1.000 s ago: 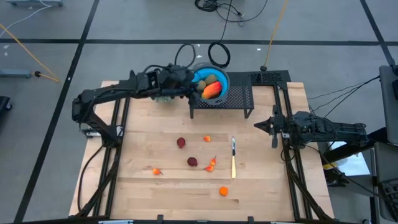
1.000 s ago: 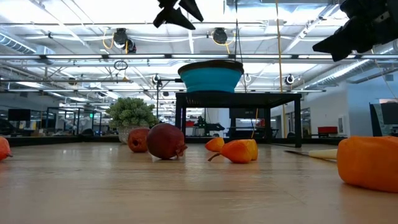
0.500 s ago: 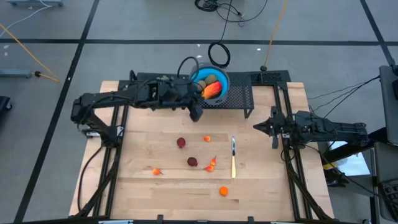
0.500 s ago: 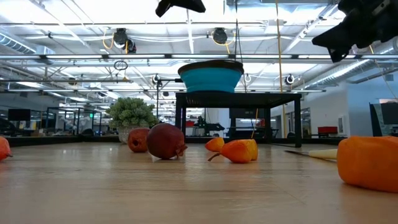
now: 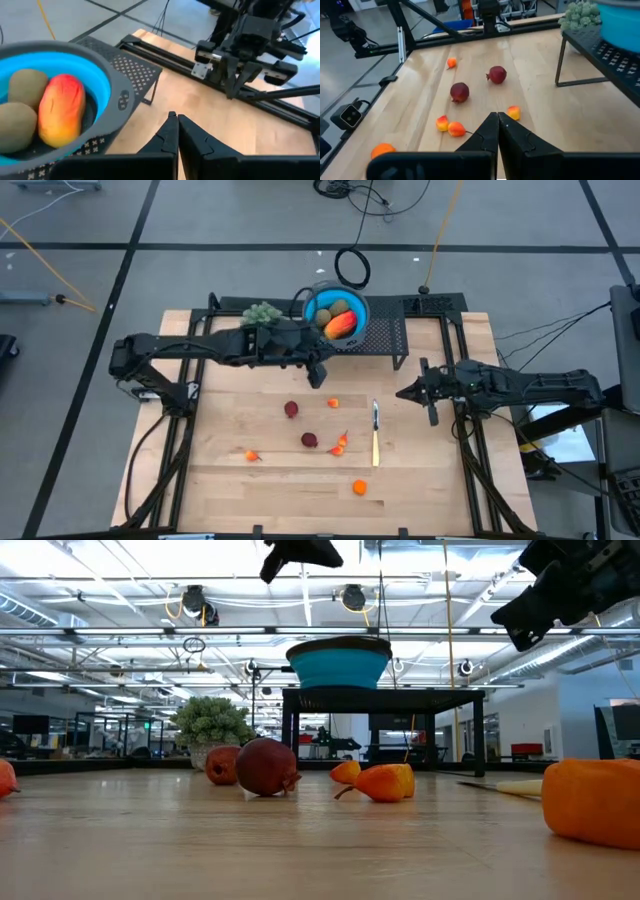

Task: Pick & Place Fruit
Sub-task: Put the orange into the blue strainer bowl on the shelf

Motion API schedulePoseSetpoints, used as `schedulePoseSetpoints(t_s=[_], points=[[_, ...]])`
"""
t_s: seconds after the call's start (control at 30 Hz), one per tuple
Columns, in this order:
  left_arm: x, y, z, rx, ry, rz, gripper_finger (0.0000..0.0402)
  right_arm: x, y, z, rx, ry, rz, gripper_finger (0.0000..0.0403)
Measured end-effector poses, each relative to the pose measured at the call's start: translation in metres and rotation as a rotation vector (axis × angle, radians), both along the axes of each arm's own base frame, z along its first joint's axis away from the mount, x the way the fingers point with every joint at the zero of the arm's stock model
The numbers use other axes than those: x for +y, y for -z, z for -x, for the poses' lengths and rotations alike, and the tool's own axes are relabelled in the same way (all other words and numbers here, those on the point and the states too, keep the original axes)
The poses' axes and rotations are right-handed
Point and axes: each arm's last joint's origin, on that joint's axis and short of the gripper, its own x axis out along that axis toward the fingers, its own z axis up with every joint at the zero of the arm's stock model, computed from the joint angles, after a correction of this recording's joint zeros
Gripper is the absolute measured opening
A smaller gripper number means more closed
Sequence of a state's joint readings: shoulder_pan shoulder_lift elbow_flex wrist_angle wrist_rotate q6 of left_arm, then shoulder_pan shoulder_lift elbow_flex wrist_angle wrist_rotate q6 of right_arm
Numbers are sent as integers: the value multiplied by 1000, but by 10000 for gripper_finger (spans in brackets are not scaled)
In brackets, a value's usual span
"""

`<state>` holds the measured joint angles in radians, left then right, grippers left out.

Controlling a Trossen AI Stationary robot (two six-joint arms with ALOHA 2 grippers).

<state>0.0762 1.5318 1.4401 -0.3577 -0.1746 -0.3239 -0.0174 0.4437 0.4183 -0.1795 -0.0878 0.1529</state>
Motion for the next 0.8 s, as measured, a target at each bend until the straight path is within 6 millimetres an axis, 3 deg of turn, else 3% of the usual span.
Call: schedulePoseSetpoints(t_s=[0.27, 0.67, 0.8], points=[[-3, 25, 34, -81, 13, -4, 2, 5, -4, -14, -52, -26, -4, 0], [-11, 44, 121, -155, 73, -11, 9, 21, -13, -32, -170, 93, -2, 0], [-13, 50, 148, -195, 77, -16, 2, 29, -24, -39, -175, 133, 15, 0]])
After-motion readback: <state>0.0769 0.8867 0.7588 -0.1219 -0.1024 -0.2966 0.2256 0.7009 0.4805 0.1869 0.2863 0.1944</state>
